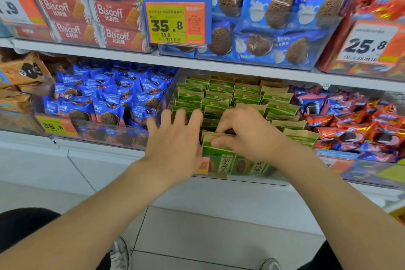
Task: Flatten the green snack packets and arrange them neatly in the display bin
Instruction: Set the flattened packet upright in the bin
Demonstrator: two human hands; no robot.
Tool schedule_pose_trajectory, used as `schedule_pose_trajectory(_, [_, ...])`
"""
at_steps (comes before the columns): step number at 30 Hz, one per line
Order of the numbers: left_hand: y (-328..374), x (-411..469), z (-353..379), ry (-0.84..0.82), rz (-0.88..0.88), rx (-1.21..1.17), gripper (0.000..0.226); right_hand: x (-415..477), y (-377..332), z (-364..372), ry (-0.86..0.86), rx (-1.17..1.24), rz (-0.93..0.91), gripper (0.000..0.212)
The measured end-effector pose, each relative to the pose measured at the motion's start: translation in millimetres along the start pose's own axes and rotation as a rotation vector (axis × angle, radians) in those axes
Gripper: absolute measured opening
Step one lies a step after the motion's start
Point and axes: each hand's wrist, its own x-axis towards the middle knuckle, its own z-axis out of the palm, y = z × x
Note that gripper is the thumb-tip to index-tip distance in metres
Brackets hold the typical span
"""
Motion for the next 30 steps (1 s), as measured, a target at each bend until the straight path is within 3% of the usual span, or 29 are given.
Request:
schedule_pose_trajectory(4, [6,-6,28,0.131,-0.063,0.05,0.042,-7,11,-4,0.011,0.091,-0.023,0.05])
schedule_pose_trajectory(8, [-3,-2,30,0.174,-0.026,0.021,0.031,-8,7,2,0.036,0.042,-0.006,0.048])
schedule_pose_trajectory(17, [-27,-1,17,0.051,0.022,-0.112,0.024,-8,-26,15,0.072,-0.117,0.032,0.05])
schedule_pose_trajectory(23, [-29,-4,12,0.031,0.007,-0.151,0.02,-7,-18,6,0.04,0.046,0.021,0.051])
schedule_pose_trajectory(26, [-30,-3,10,0.051,-0.003,-0.151,0.019,-7,-15,7,0.129,0.099,0.044,0.04])
schedule_pose_trajectory(28, [-28,-3,8,0.064,-0.009,-0.123,0.02,-7,-18,7,0.223,0.092,0.051,0.014])
schedule_pose_trajectory(30, [-26,-2,5,0.043,-0.037,-0.105,0.023,-9,-19,5,0.283,0.104,0.032,0.016])
